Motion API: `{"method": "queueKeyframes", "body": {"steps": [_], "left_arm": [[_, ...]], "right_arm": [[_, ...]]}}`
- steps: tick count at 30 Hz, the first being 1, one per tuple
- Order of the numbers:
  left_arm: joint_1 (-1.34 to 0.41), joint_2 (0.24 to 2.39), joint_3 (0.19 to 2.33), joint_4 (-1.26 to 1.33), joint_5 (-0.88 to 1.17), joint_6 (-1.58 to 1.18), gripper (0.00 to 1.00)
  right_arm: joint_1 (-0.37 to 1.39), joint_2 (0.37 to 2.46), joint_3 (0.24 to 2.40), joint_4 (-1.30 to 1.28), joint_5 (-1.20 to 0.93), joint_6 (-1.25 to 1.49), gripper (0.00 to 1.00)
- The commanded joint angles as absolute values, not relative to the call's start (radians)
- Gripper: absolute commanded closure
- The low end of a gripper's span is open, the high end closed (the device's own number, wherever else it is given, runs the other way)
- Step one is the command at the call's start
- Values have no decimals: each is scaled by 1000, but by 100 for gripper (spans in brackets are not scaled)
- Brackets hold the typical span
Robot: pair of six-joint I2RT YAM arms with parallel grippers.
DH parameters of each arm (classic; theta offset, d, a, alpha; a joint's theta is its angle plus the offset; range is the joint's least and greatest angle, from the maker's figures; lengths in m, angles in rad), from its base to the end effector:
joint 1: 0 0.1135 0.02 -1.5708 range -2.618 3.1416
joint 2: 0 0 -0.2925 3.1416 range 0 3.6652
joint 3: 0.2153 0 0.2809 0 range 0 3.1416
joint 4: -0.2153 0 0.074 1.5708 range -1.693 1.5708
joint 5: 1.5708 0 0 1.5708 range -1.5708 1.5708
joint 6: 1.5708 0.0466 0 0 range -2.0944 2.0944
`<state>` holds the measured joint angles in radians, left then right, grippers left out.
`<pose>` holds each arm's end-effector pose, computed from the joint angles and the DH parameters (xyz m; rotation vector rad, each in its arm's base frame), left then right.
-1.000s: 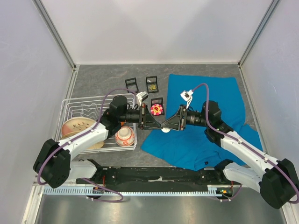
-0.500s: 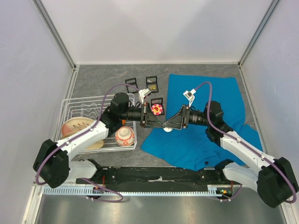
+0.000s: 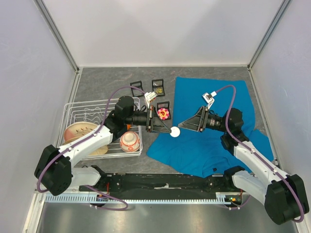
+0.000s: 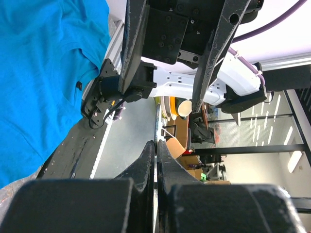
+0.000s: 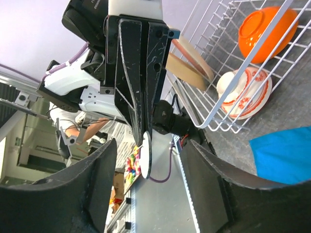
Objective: Remove the brooch from the garment
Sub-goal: Close the brooch.
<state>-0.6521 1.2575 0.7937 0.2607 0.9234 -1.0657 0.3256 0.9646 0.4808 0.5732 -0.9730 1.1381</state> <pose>0.2176 -0.2129 0.3021 0.3912 2.1684 -1.9237 0.1999 0.1081 0.2883 -0.2184 1.8399 1.8032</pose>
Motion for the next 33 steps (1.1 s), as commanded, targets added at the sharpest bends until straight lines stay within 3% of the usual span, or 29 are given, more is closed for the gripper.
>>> {"method": "queueKeyframes", "body": {"steps": [1,17,19,20,21,24,26,27,33], "left_arm": [[-652,1244,848,247,946,-997,98],[-650,1259,882,232,945,-956,98],[-650,1264,885,230,948,-953,98],[-650,1262,885,232,948,-948,98],[-650,1256,885,229,948,-943,98],[-650,1240,867,232,924,-939,95],[-650,1215,826,264,893,-977,80],[-650,1207,810,322,890,-994,78],[-652,1215,770,417,907,-1066,76]], "right_arm": [[324,951,471,627,-1032,1151,38],[397,1025,488,710,-1058,1155,65],[400,1032,486,722,-1048,1152,78],[402,1035,488,723,-1048,1146,94],[400,1035,486,727,-1043,1135,100],[403,1011,465,735,-1011,1070,100],[402,997,453,733,-990,1039,100],[403,985,437,742,-982,1032,100],[406,985,413,843,-931,1083,100]]}}
